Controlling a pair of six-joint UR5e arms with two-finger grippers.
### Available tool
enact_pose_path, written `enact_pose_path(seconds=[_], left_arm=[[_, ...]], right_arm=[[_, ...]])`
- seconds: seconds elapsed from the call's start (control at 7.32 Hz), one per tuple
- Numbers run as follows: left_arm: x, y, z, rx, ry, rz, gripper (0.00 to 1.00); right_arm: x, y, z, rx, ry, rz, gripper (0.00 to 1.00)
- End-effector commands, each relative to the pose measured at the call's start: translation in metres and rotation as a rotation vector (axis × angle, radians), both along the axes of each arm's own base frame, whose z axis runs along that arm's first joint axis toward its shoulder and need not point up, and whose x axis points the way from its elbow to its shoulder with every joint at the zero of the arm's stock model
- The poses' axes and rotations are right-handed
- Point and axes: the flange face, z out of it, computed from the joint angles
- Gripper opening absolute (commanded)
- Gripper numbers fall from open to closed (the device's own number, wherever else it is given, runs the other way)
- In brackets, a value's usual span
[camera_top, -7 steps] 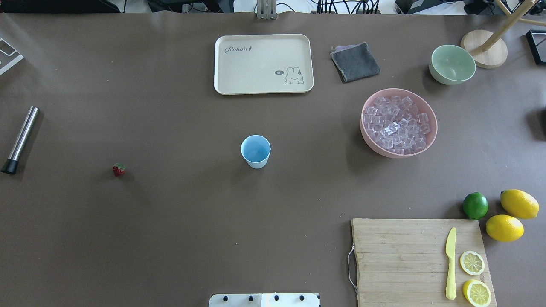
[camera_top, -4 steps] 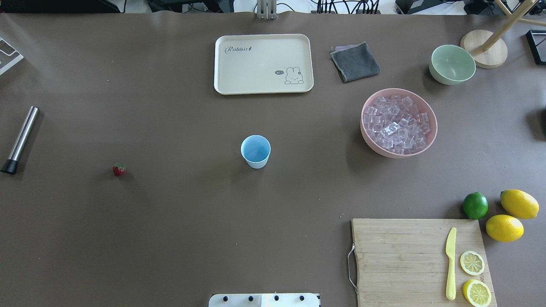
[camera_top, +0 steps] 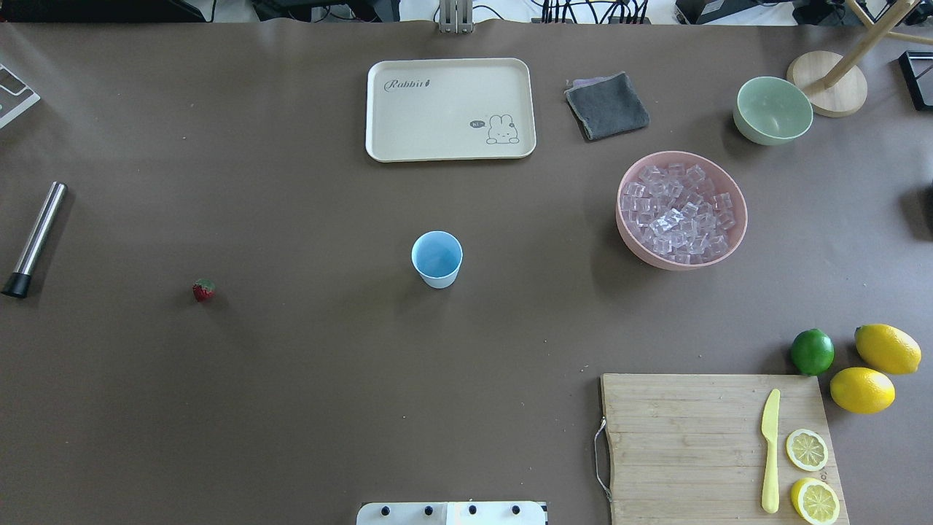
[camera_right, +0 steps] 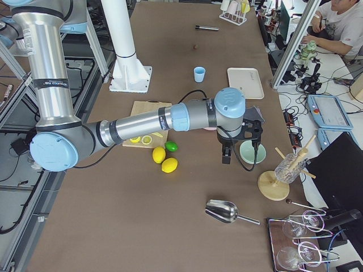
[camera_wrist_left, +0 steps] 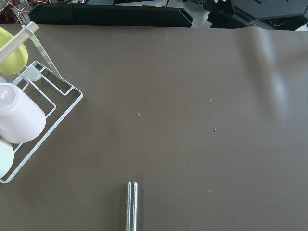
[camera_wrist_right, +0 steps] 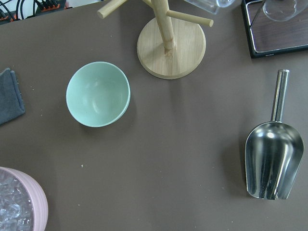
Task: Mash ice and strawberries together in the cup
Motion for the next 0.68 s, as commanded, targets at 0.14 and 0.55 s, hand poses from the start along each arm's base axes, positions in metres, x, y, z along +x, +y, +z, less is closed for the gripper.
enact_pose_path(seconds=[0.14,0.55], left_arm=[[-0.001,0.002,0.038,0.019,-0.158,-0.016,0.97],[0.000,0.000,0.044,0.025,-0.164,-0.017,0.97]], right_arm=[[-0.010,0.000,-0.013,0.034,-0.002,-0.017,0.99],[-0.047,-0.008,-0.035,0.091,0.004,-0.066,0.99]])
